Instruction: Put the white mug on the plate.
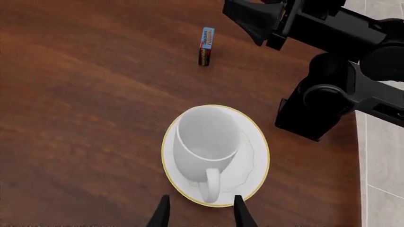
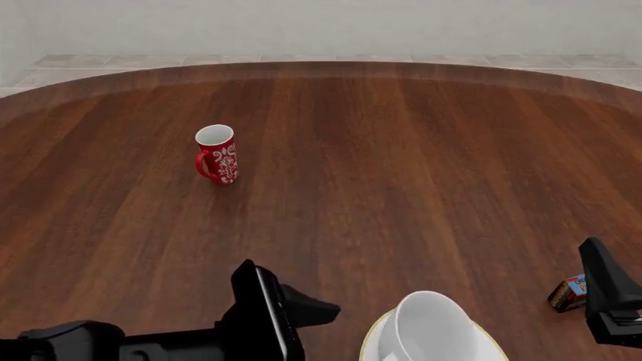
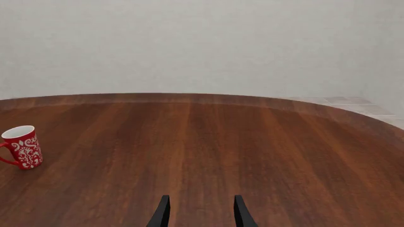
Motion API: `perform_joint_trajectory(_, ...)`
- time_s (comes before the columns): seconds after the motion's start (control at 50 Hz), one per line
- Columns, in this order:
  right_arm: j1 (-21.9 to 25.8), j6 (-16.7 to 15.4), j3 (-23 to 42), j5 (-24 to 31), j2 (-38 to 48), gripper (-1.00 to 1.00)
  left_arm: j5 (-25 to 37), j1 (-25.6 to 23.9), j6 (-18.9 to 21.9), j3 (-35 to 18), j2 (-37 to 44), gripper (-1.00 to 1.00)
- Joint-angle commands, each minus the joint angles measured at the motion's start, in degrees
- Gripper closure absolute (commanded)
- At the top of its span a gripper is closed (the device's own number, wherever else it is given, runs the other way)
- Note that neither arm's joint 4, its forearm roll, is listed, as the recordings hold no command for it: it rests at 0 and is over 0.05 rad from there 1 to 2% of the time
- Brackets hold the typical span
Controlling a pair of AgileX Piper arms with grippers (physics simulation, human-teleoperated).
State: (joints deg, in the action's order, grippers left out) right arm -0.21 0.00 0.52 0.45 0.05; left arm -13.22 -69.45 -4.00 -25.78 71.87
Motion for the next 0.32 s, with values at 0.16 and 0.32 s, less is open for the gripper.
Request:
perform_joint_trajectory(0.16, 0.2, 0.0, 0.0, -0.1, 0.3, -1.00, 0.4, 0.2, -0.6, 0.0, -0.8, -1.00)
perform_joint_trajectory(0.32, 0.2, 0.0, -0.1, -0.2, 0.3, -1.00, 11.9, 9.6, 0.0, 7.7, -12.3, -1.00)
